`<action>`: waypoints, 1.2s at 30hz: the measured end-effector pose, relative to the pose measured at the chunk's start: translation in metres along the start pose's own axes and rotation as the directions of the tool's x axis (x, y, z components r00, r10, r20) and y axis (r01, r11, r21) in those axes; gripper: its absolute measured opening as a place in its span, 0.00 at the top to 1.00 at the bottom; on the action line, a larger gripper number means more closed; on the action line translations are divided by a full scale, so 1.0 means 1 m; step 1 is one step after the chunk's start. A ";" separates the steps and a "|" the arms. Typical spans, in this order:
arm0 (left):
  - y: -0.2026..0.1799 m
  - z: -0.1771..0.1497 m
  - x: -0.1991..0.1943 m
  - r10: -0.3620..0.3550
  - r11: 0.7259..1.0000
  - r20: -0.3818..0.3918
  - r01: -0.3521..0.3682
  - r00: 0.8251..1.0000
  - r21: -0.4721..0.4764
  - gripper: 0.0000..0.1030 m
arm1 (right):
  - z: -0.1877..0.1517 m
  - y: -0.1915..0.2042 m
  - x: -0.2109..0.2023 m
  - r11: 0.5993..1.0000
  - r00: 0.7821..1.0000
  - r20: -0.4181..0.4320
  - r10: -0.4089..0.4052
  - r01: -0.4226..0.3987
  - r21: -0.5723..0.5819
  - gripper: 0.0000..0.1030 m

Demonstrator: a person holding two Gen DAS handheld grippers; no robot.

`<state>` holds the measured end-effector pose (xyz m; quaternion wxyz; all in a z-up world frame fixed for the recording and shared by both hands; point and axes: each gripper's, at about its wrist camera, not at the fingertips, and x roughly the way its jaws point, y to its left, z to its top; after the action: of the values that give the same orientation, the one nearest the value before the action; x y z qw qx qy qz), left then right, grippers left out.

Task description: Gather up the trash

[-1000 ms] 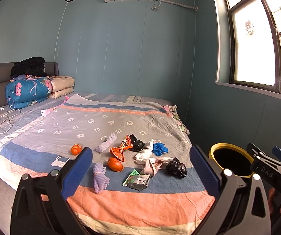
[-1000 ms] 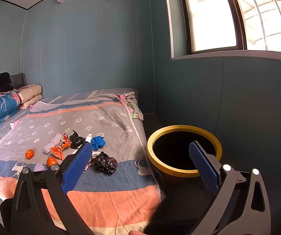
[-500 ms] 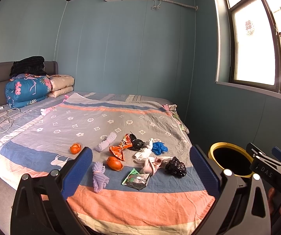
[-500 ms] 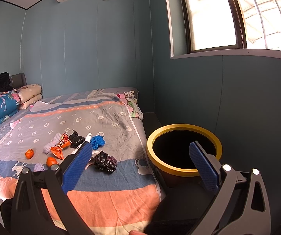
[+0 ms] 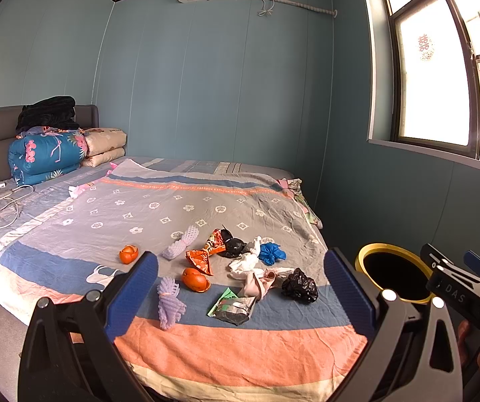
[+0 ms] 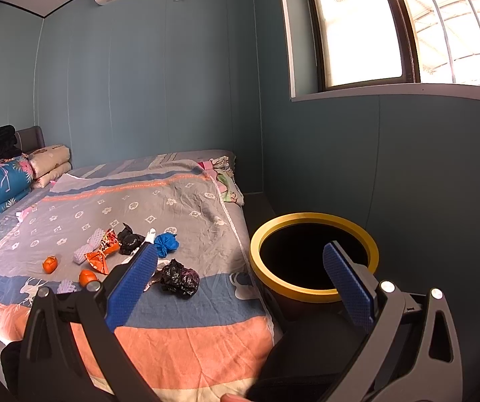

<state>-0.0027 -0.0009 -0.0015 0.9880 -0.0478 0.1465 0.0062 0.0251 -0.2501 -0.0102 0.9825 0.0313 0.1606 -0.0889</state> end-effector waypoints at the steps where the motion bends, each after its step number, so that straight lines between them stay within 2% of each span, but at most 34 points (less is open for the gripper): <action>1: 0.000 0.000 0.000 -0.001 1.000 0.000 0.001 1.000 -0.001 0.07 | -0.001 0.001 0.000 1.000 1.000 -0.001 0.000 0.000 -0.001 0.07; 36: -0.001 -0.006 0.003 0.002 1.000 -0.016 -0.002 1.000 -0.011 0.07 | -0.002 0.001 0.005 1.000 1.000 -0.017 0.013 -0.013 0.003 0.07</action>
<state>-0.0016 -0.0021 -0.0076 0.9866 -0.0530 0.1543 0.0075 0.0295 -0.2501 -0.0141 0.9816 0.0344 0.1685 -0.0824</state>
